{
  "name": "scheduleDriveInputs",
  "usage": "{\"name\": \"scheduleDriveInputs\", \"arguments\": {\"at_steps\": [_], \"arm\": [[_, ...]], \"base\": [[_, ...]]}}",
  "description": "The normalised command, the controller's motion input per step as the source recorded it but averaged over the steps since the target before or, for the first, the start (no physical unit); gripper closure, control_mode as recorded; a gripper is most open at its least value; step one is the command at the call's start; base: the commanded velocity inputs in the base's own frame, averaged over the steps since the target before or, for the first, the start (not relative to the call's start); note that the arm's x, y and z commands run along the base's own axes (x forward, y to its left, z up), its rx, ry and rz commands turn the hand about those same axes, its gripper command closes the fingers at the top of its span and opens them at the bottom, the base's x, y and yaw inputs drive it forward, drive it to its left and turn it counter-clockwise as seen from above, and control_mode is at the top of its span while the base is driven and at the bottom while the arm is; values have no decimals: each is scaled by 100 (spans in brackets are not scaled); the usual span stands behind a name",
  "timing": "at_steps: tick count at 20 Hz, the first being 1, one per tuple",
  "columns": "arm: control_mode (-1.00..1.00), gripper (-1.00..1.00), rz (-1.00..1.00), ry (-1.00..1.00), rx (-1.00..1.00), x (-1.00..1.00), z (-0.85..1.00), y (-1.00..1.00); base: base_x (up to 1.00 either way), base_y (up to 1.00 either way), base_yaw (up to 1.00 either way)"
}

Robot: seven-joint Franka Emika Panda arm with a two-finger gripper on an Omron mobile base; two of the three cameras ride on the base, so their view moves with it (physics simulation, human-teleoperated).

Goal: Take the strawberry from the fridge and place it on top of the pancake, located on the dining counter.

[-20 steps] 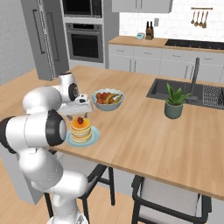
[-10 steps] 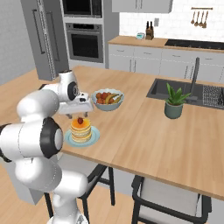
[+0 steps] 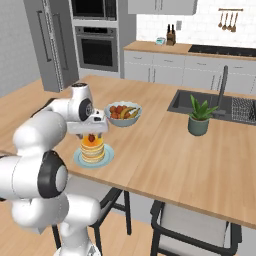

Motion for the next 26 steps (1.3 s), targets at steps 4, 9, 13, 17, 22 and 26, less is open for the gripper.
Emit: {"name": "scheduleDriveInputs", "arguments": {"at_steps": [4, 9, 13, 17, 22, 26], "arm": [[-100, -100, 0, -11, 2, -47, 0, -4], [-100, -100, 0, -8, 1, -45, 0, -3], [-100, -100, 0, -12, 2, -48, 0, -4], [-100, -100, 0, -26, 1, -55, 9, 0], [-100, -100, 0, -28, 1, -56, 39, -2], [-100, -100, 0, -23, 0, -47, 55, -1]], "base": [[0, 0, 0], [0, 0, 0], [0, 0, 0], [0, 0, 0], [0, 0, 0], [0, 0, 0]]}}
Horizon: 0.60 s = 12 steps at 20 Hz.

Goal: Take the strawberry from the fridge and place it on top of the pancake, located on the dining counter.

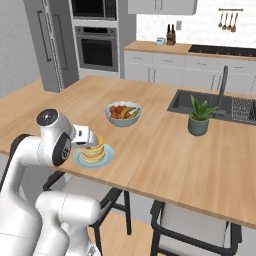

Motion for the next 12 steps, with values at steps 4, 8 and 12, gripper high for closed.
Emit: {"name": "scheduleDriveInputs", "arguments": {"at_steps": [4, 8, 12], "arm": [[-100, -100, 0, -17, 2, -43, 52, -7], [-100, -100, 0, -16, 2, -42, 57, -12], [-100, -100, 0, -14, 3, -43, 48, -14]], "base": [[0, 0, 0], [0, 0, 0], [0, 0, 0]]}}
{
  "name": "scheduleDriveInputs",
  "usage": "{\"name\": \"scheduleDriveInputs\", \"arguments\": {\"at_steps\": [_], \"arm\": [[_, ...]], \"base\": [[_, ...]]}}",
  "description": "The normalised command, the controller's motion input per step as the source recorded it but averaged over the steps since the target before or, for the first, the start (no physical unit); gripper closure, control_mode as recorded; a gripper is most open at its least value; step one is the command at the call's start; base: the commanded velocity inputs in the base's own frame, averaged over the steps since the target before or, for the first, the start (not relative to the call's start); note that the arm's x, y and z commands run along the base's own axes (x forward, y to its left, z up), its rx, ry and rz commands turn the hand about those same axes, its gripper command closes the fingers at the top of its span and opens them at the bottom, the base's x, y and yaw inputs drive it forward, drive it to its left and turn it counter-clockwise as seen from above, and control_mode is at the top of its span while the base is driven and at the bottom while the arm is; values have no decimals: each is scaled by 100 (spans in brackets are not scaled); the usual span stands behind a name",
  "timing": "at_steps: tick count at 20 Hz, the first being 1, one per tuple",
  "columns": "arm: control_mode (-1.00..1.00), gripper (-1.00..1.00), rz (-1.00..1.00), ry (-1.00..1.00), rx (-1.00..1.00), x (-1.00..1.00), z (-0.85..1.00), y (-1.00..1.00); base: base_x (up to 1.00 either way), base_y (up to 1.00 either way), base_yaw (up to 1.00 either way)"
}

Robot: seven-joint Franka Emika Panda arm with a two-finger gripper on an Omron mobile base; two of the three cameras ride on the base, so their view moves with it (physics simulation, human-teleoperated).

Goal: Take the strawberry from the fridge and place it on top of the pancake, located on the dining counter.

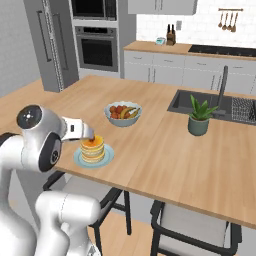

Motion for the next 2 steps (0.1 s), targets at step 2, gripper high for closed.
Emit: {"name": "scheduleDriveInputs", "arguments": {"at_steps": [2], "arm": [[-100, -100, 0, -15, 2, -39, 34, -9]], "base": [[0, 0, 0]]}}
